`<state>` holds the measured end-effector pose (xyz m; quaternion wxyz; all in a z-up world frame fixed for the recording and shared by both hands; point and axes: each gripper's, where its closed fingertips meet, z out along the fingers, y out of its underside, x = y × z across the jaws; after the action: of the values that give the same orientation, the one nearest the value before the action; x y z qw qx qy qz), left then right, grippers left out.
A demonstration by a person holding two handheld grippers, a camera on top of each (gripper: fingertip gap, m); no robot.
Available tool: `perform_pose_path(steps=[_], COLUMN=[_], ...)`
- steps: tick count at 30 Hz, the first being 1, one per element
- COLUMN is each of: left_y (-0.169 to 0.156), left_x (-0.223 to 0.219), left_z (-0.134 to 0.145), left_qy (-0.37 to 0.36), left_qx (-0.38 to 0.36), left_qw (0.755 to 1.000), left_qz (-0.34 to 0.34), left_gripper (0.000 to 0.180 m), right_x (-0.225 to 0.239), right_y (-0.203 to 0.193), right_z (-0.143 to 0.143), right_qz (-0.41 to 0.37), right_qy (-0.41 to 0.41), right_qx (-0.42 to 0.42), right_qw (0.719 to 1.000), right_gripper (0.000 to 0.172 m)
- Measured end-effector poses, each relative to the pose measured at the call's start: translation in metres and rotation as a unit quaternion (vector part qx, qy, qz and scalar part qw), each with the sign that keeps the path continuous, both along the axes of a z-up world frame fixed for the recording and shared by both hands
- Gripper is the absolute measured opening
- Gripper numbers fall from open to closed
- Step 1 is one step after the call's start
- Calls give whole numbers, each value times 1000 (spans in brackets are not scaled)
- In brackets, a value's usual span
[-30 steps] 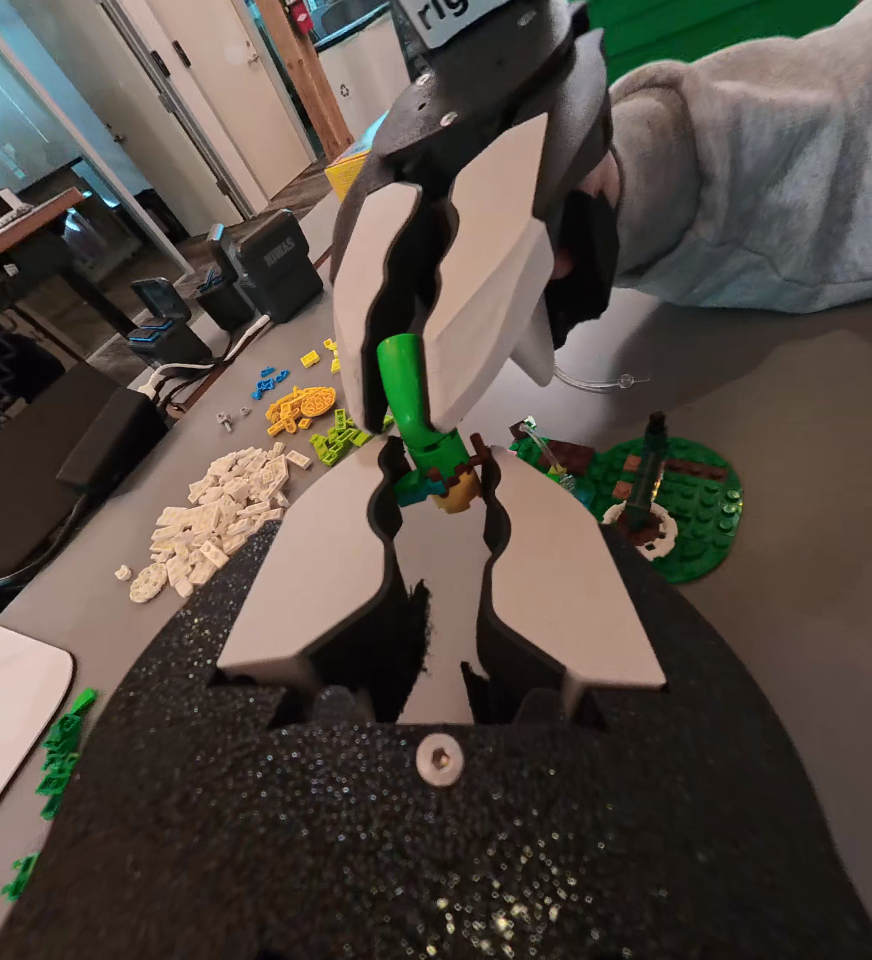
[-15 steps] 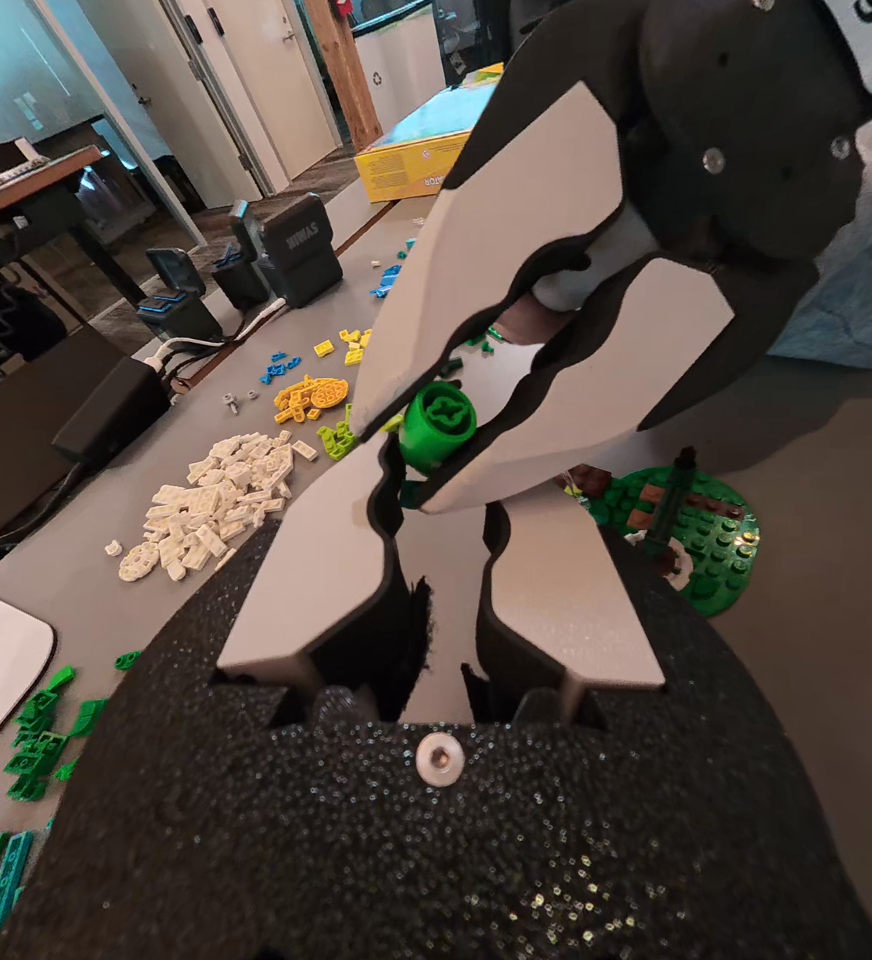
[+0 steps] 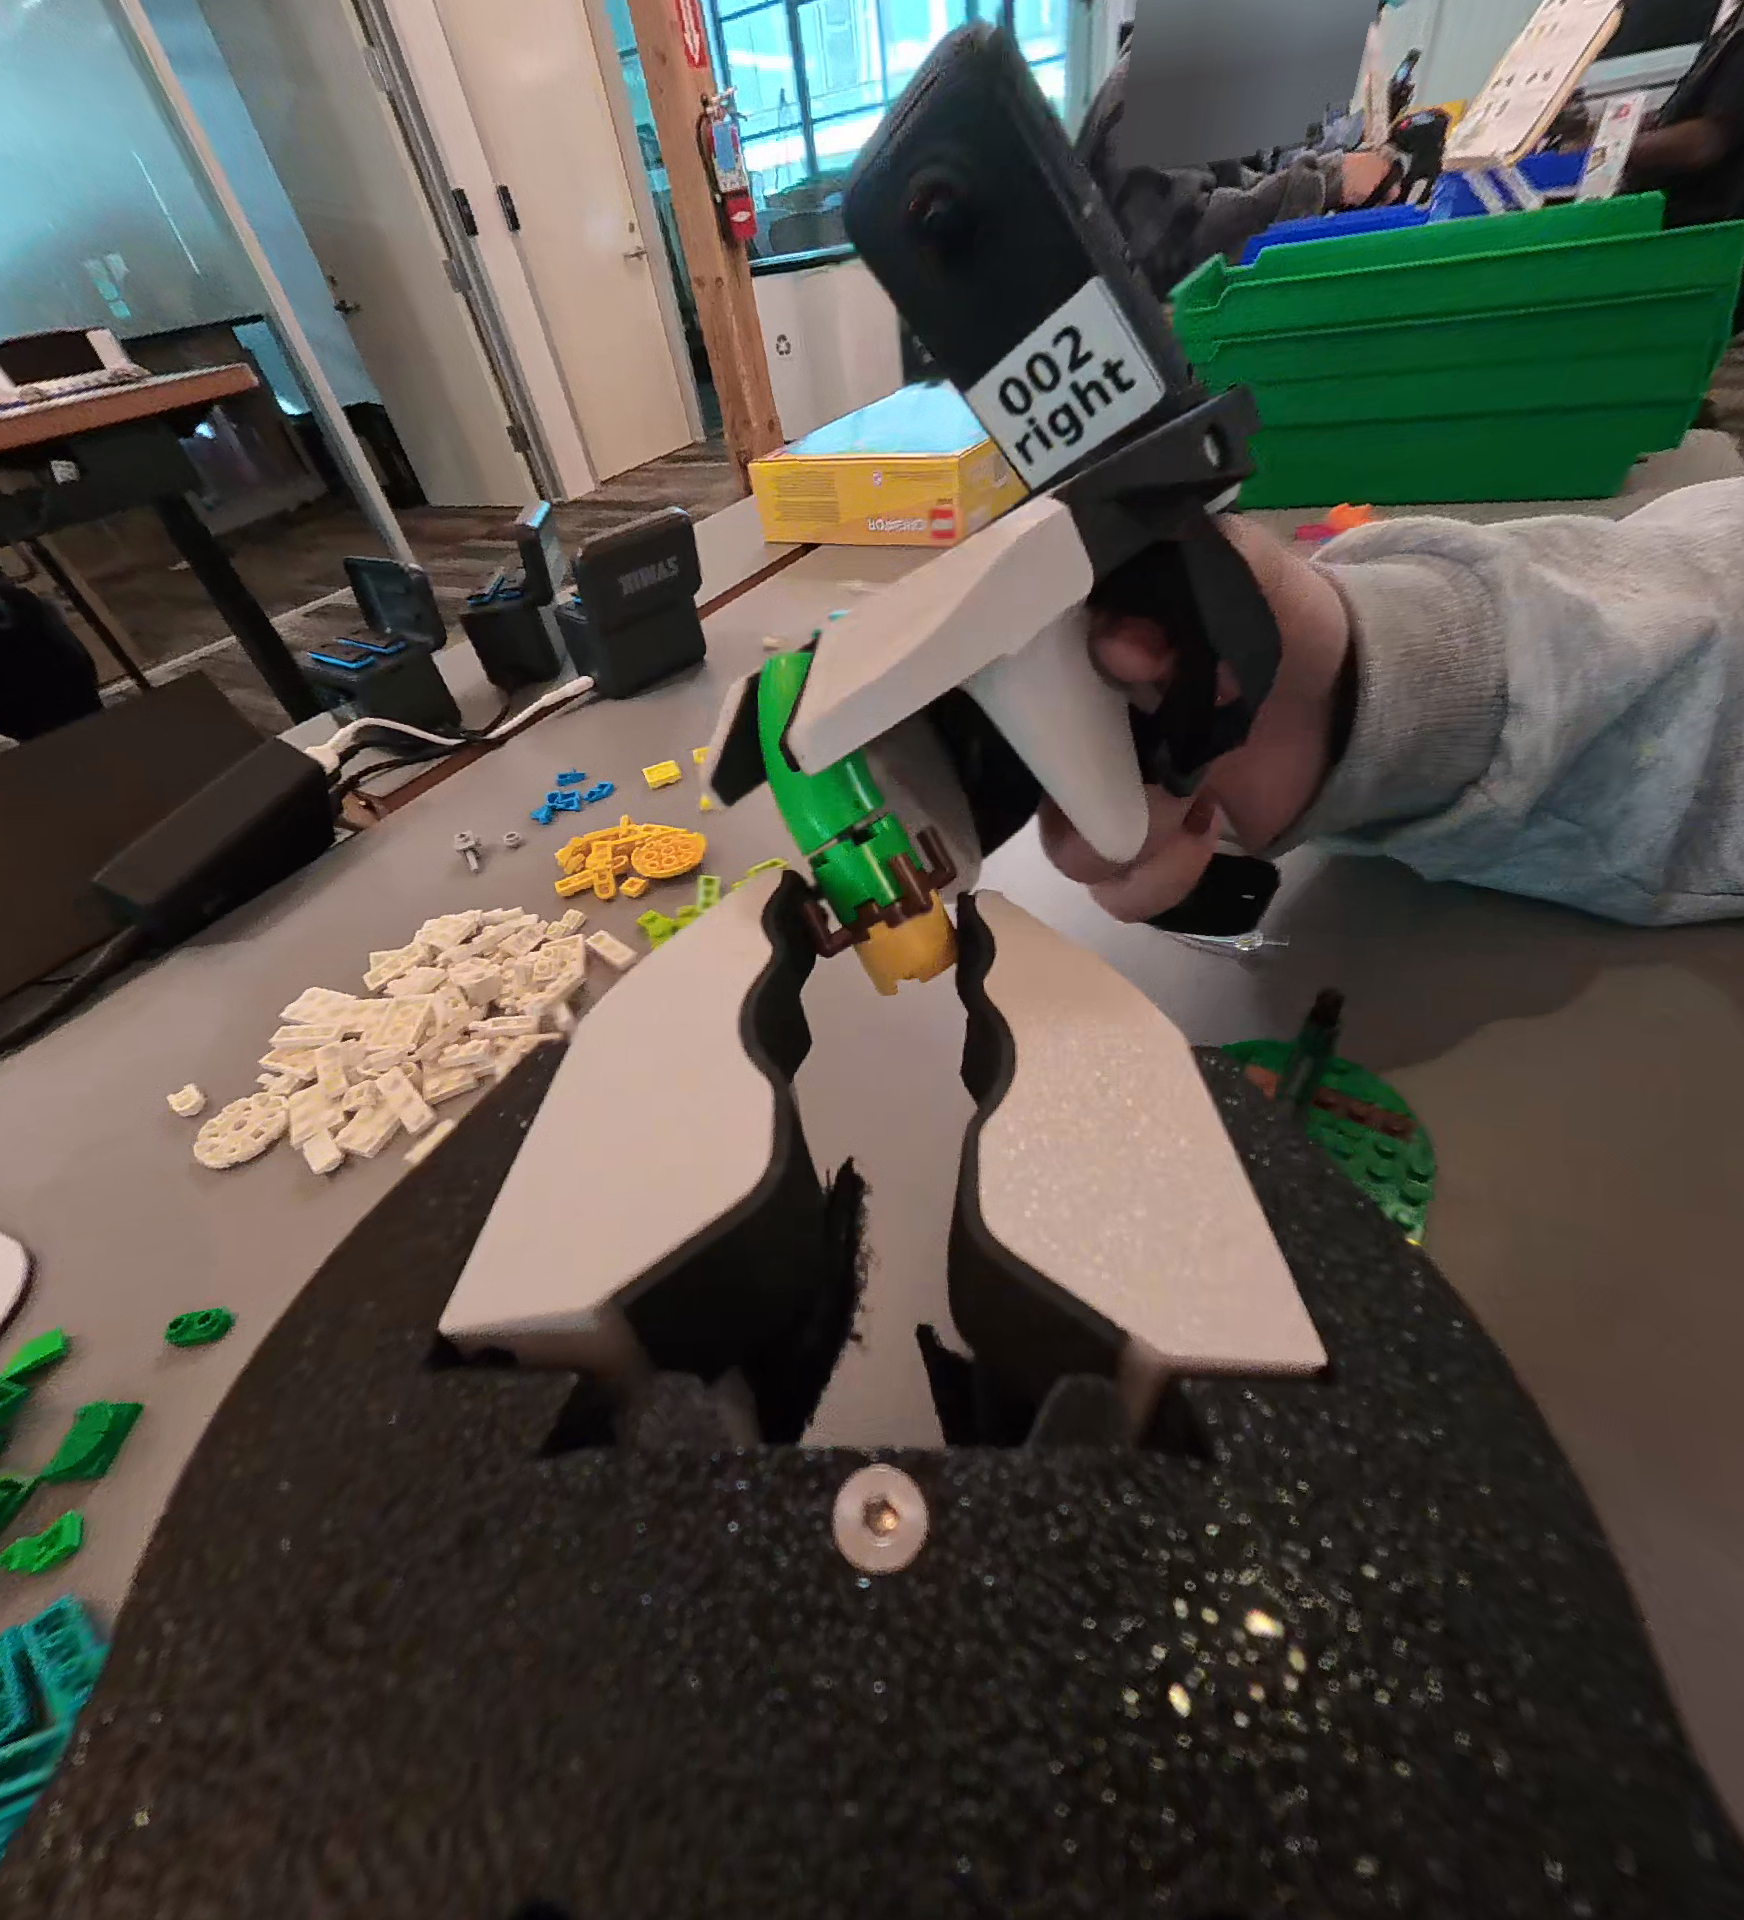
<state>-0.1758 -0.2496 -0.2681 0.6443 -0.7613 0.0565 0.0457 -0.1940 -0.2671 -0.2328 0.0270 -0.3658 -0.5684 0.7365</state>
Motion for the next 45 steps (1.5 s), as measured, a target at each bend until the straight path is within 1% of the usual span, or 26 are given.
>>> perform_pose_path(steps=[3,7,8,9,11,13,14,15,17,18,19,20,22,24,25,26,28,29,30,31,32,34,38,40,42,45], left_y=[0,1,1,1,2,3,3,3,3,3,4,4,4,3,3,2,-1,-2,-2,-1,-1,-1,1,3,7,6], left_x=[-5,-11,-14,-18,-22,-22,-22,-20,-15,-14,-16,-18,-23,-26,-26,-24,-20,-21,-21,-24,-26,-28,-25,-24,-14,5], left_z=[-1,-11,-14,-19,-22,-21,-20,-18,-10,-10,-13,-19,-28,-27,-23,-17,-4,-1,-3,-9,-16,-22,-22,-26,-23,-13], left_qy=[27,34,47,61,71,57,58,55,30,24,24,24,30,26,23,15,-8,-17,-22,-18,-10,-18,-24,-12,-31,-103], left_qx=[-11,-35,-48,-64,-73,-72,-69,-60,-35,-37,-43,-57,-73,-71,-62,-46,-12,-3,-9,-23,-36,-46,-48,-57,-44,-15], left_qw=[999,998,996,994,991,992,993,994,997,997,997,996,994,993,994,996,998,998,998,997,996,995,995,994,997,994], left_qz=[20,40,54,69,85,85,82,77,60,58,61,68,81,89,86,79,68,66,66,72,79,86,88,93,61,-24], left_gripper=[27,26,26,26,26,25,25,26,26,26,26,26,25,23,23,23,21,21,20,20,20,20,22,32,33,30], right_x=[-5,-10,-11,-13,-14,-13,-12,-12,-11,-12,-14,-16,-18,-18,-17,-15,-13,-13,-14,-16,-17,-18,-16,-11,-3,9], right_y=[4,7,8,9,9,8,7,7,9,11,12,14,14,12,10,8,11,13,15,17,17,17,14,11,3,-4], right_z=[-6,-16,-19,-22,-25,-21,-20,-19,-14,-15,-18,-24,-32,-27,-22,-17,-9,-8,-11,-17,-23,-29,-25,-23,-24,-23], right_qz=[9,-8,-22,-41,-77,-94,-96,-88,-47,-29,-24,-37,-80,-117,-125,-119,-75,-51,-41,-48,-59,-73,-61,-42,-8,37], right_qy=[-55,-67,-58,-36,22,55,54,30,-55,-96,-113,-112,-54,20,37,25,-54,-89,-106,-104,-92,-69,-47,-39,-35,-21], right_qx=[-45,-14,11,60,163,200,198,168,43,-10,-33,-20,82,185,202,179,57,4,-17,-6,23,68,97,108,119,131], right_qw=[997,998,998,997,983,974,974,981,996,995,993,993,992,976,971,976,994,995,993,993,994,993,992,992,992,990], right_gripper=[15,15,15,15,16,15,15,15,15,15,15,15,15,14,14,14,15,15,15,15,15,15,15,15,15,15])
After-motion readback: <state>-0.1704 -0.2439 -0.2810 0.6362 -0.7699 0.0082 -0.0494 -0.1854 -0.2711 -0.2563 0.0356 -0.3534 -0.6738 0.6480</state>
